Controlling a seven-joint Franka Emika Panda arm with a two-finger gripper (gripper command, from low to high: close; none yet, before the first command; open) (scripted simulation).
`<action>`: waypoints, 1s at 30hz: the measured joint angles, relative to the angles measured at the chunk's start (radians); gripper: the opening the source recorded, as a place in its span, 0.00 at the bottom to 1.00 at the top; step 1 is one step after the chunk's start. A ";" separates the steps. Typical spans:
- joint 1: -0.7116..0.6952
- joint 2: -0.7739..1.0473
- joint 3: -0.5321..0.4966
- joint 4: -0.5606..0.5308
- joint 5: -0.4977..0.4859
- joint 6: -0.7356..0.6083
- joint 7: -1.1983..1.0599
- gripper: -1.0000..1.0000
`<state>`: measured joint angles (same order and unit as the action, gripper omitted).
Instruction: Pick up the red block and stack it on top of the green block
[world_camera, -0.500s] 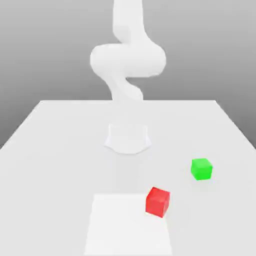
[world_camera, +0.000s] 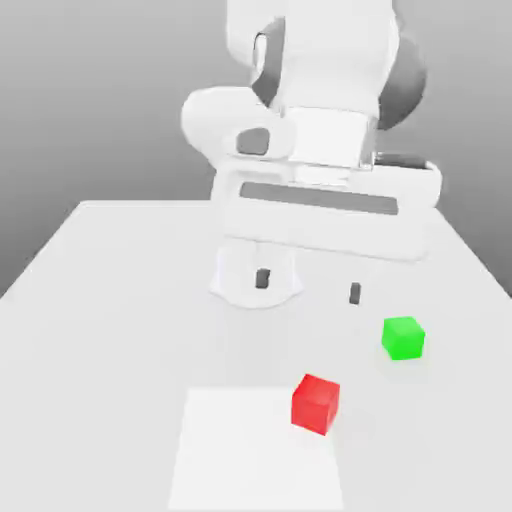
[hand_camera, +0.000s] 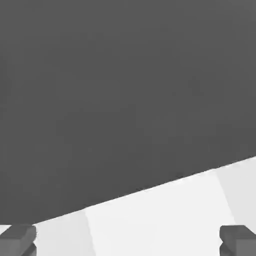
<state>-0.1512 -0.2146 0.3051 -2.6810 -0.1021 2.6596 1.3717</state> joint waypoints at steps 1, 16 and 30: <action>0.001 0.031 0.006 -0.022 0.006 0.021 0.024 0.50; 0.059 0.330 -0.024 -0.112 -0.030 0.257 0.217 0.50; 0.154 0.452 -0.155 -0.101 -0.172 0.356 0.317 0.00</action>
<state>0.0027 0.2372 0.1505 -2.7817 -0.2741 3.0155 1.6889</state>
